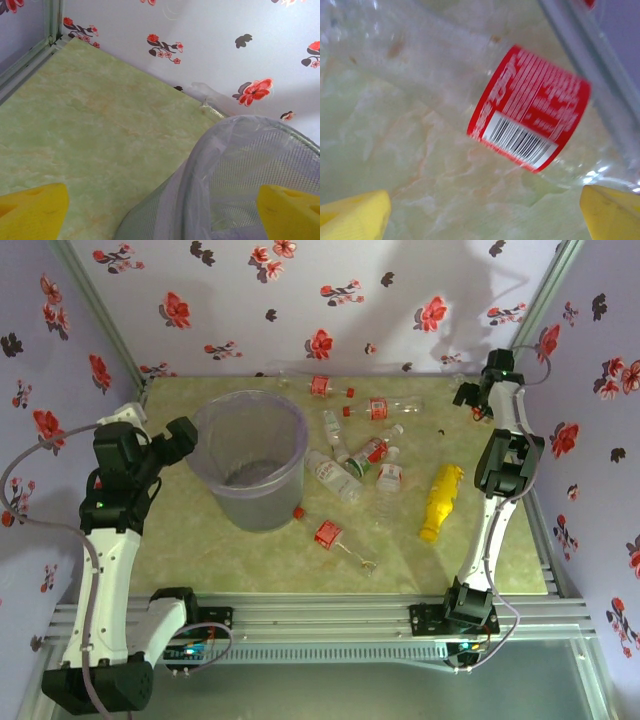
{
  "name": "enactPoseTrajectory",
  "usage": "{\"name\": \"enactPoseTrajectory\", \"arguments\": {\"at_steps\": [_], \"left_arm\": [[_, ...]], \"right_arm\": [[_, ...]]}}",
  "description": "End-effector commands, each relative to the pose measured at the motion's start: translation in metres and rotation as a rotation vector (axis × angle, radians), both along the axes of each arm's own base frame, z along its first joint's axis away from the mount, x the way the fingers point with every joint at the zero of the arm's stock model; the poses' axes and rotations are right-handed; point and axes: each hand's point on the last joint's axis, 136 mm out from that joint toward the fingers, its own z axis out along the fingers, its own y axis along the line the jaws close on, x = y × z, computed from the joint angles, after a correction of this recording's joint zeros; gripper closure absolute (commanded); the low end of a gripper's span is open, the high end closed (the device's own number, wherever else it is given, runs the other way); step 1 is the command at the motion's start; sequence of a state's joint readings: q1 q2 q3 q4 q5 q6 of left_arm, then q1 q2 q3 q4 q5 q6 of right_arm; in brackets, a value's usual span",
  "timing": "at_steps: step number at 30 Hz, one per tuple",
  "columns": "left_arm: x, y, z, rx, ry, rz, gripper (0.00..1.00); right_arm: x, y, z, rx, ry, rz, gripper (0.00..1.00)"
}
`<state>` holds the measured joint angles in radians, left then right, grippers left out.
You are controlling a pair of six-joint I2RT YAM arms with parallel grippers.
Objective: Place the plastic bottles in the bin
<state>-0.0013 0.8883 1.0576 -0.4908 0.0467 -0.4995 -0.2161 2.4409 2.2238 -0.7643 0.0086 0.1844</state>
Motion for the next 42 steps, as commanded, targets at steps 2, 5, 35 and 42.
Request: {"name": "enactPoseTrajectory", "arguments": {"at_steps": [2, 5, 35, 42], "left_arm": [[0.003, -0.006, 0.007, -0.026, -0.031, -0.019, 0.03], [0.005, -0.006, 0.006, -0.03, -0.032, -0.02, 0.03], [0.017, -0.009, -0.004, -0.086, -0.04, -0.013, 0.04], [0.02, -0.01, -0.005, -0.087, -0.046, -0.014, 0.04]], "right_arm": [[-0.022, 0.025, -0.008, 0.076, 0.054, 0.059, 0.06], [-0.031, 0.035, -0.01, 0.088, 0.064, 0.079, 0.08], [0.083, -0.032, 0.046, 0.066, -0.349, -0.013, 0.01], [0.067, -0.013, 0.016, 0.129, -0.236, 0.039, 0.01]]}}
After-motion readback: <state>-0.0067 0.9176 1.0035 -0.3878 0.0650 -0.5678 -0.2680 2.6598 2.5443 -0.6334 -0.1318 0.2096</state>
